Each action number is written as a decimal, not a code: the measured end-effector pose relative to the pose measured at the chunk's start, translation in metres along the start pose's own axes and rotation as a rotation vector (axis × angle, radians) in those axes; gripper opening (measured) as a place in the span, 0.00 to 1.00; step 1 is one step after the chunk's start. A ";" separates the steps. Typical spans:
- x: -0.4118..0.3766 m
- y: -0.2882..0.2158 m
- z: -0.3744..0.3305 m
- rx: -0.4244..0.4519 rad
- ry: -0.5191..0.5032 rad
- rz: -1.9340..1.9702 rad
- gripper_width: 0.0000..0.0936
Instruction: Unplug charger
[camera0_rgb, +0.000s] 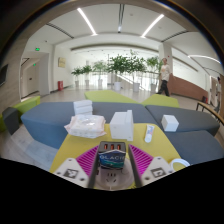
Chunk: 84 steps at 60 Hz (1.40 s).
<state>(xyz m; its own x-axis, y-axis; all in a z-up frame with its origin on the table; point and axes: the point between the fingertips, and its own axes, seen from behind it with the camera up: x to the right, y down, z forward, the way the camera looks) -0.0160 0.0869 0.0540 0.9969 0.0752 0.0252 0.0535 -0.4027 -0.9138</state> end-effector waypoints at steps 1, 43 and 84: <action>0.006 0.005 0.021 0.001 0.006 -0.003 0.53; 0.072 -0.203 -0.110 0.356 0.079 0.012 0.20; 0.111 0.086 -0.039 -0.235 0.059 -0.002 0.52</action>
<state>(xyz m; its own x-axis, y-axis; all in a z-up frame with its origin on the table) 0.1016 0.0252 -0.0059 0.9981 0.0255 0.0569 0.0608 -0.6044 -0.7944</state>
